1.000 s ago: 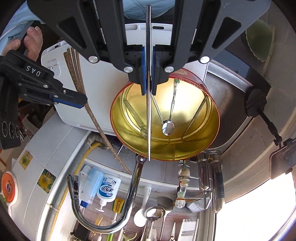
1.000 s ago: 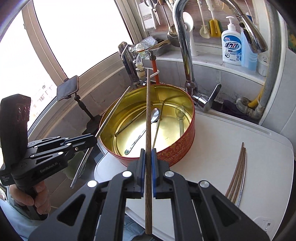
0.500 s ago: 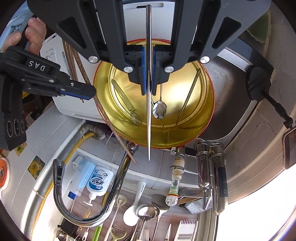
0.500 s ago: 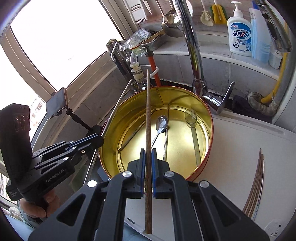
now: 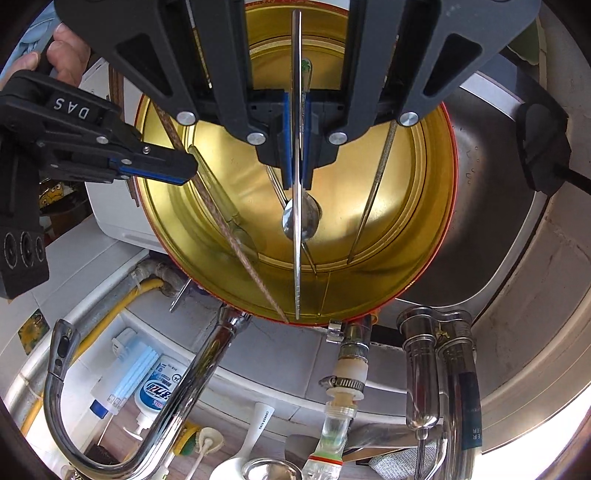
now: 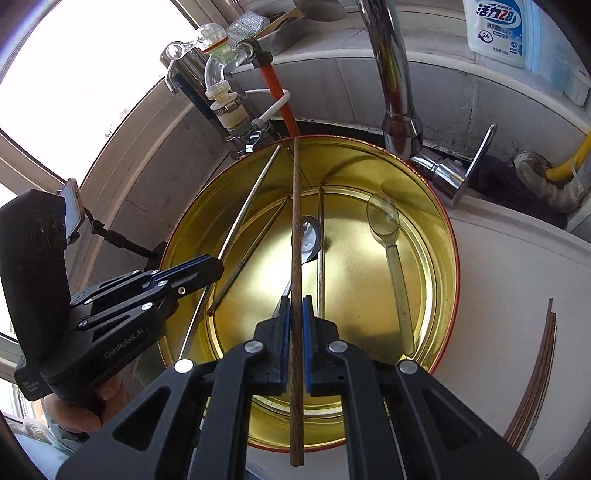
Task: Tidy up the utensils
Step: 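Lift both held chopsticks and carry them down into the red-and-gold tin, then open both tools to release the chopsticks inside the tin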
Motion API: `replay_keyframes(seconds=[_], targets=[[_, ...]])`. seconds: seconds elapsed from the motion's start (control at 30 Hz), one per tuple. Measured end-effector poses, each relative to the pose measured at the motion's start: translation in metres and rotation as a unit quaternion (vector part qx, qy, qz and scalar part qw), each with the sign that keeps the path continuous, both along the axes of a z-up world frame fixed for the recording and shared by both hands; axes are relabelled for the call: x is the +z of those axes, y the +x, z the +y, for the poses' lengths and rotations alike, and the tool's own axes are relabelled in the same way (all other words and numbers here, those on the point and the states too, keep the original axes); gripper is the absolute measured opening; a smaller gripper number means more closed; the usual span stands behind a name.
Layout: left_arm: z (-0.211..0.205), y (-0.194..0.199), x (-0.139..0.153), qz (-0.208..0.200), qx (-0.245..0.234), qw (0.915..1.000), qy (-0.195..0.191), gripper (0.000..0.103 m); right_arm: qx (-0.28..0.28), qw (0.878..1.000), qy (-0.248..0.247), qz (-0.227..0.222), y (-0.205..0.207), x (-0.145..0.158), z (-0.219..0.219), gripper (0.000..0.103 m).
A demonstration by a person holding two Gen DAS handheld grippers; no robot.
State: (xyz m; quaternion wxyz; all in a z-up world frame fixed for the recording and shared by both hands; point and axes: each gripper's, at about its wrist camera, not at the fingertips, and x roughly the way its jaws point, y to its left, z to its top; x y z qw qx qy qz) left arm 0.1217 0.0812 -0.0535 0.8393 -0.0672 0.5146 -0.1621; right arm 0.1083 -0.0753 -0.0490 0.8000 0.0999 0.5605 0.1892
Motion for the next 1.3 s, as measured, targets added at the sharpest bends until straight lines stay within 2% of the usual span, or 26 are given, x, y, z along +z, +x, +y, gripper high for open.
replay_keyframes(seconds=[0.23,0.43,0.73,0.83,0.87,0.93,1.0,1.07,1.3], targets=[[0.002,0.016,-0.023,0.027,0.002,0.9995,0.017,0.005,-0.004,0.999,-0.012,0.038,0.022,-0.028,0.006,0.007],[-0.005,0.018,-0.042,0.052,-0.016,0.9979,0.035,0.005,0.004,0.998,-0.027,0.064,0.027,-0.049,0.015,0.007],[-0.012,0.011,-0.052,0.057,-0.029,0.9962,0.059,0.005,0.01,0.997,-0.034,0.073,0.027,-0.057,0.019,0.007],[-0.017,0.01,-0.051,0.053,-0.032,0.9945,0.084,0.007,0.011,0.997,-0.04,0.072,0.029,-0.053,0.021,0.008],[-0.019,0.009,-0.05,0.05,-0.031,0.9937,0.095,0.008,0.007,0.997,-0.04,0.066,0.029,-0.051,0.019,0.012],[-0.02,0.008,-0.048,0.046,-0.032,0.9928,0.106,0.028,-0.002,0.998,-0.042,0.048,0.028,-0.044,0.018,0.037],[-0.023,0.005,-0.042,0.03,-0.041,0.993,0.106,0.054,-0.005,0.999,-0.032,0.025,0.025,-0.036,0.017,0.056],[-0.027,0.002,-0.037,0.017,-0.043,0.9928,0.11,0.059,-0.003,0.999,-0.031,0.016,0.023,-0.032,0.018,0.061],[-0.029,0.004,-0.037,0.019,-0.044,0.9925,0.113,0.059,0.005,0.999,-0.029,0.016,0.018,-0.033,0.019,0.062]])
